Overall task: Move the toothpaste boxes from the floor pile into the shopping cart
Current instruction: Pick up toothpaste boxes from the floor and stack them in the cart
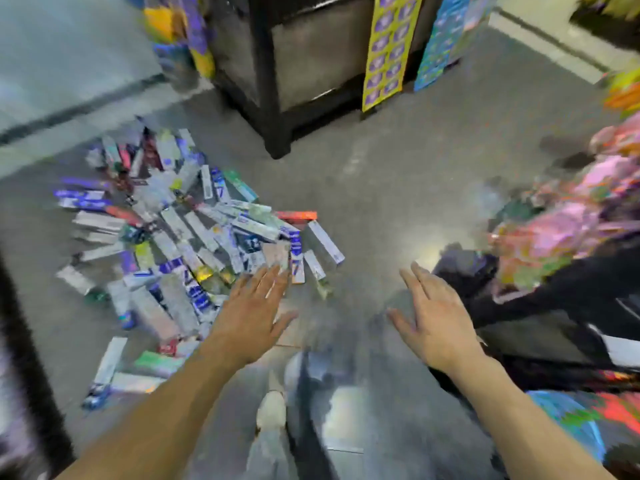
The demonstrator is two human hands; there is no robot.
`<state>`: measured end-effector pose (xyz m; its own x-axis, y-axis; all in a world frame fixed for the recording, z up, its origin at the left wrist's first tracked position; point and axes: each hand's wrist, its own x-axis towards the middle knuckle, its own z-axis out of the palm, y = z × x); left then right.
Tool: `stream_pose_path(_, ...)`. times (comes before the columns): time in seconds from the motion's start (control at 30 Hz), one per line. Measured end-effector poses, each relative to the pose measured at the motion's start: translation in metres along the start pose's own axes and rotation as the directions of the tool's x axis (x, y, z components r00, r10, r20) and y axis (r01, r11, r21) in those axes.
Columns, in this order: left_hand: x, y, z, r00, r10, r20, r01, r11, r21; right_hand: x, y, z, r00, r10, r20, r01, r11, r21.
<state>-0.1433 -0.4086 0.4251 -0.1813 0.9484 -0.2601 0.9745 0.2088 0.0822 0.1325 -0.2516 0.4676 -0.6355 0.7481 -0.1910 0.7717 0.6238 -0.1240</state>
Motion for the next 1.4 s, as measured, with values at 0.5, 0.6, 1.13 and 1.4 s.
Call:
stream_pose_path(0.5,-0.035,-0.199,0.203,0.852,-0.462,0.247,0.502,0.855,-0.134,0.199,-0.191,0.216,0.904,-0.335,0.264,0.338,0.94,0.035)
stream_pose_path(0.6,-0.028,-0.205,0.256,0.819,-0.523,0.234,0.564,0.808,-0.171,0.217,-0.206,0.271,0.872,-0.4,0.281,0.408,0.912,0.033)
stream_pose_path(1.13,-0.01,-0.231,0.552,0.812,-0.581,0.062,0.578,0.786,-0.219,0.246,-0.228,0.573,0.759,-0.56,0.334,0.599,0.801,-0.018)
stream_pose_path(1.4,-0.009,-0.233,0.566,0.818,-0.575,-0.028,0.565,0.811,-0.152,0.248,-0.243,0.602,0.785,-0.549,0.287,0.583,0.811,-0.043)
